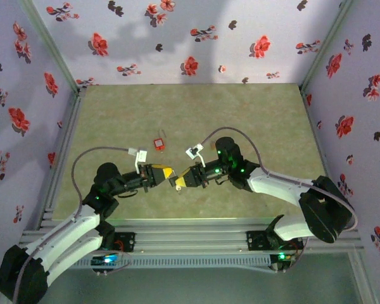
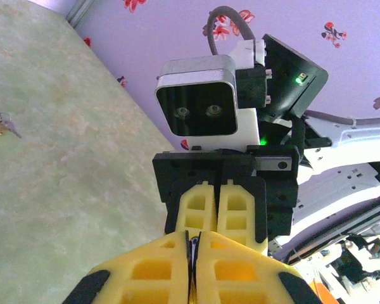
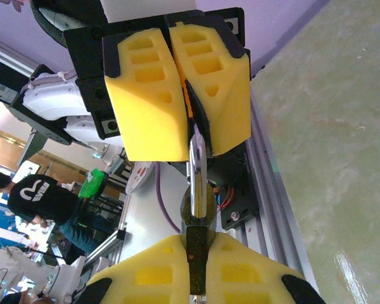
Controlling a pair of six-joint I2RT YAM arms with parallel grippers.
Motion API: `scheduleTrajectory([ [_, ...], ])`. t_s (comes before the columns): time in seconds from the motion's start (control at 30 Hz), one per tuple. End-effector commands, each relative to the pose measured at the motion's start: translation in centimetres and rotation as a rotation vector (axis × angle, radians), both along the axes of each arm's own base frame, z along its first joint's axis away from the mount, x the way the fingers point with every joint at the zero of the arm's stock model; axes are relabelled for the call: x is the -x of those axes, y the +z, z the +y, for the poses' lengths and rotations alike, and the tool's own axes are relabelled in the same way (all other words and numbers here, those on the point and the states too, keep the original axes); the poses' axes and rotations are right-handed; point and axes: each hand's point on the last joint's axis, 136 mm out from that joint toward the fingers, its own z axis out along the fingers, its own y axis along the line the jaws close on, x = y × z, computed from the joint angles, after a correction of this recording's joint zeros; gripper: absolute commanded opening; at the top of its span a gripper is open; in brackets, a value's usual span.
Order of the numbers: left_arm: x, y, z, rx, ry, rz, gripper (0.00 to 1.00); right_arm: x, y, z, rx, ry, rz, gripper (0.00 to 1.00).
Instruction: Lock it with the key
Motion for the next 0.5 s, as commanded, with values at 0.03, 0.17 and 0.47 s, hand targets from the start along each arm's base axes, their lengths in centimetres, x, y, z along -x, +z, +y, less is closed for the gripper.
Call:
scheduleTrajectory([
  [0.03,0.0,-1.6,0.2,-0.016,0.001,0.033,0.00,1.7,3.5,-0.1,-0.118,0.094,-0.084,0.00],
  [0.17,0.2,-1.5,0.1,-0.002,-0.009,0.033,0.00,1.5,3.8,0.0,-0.121,0.084,-0.091,0.00],
  [0.47,0.6,-1.7,-0.2,0.026,-0.046,0.053,0.00,0.7,5.1,0.2,-0.145,0.060,-0.115,0.00],
])
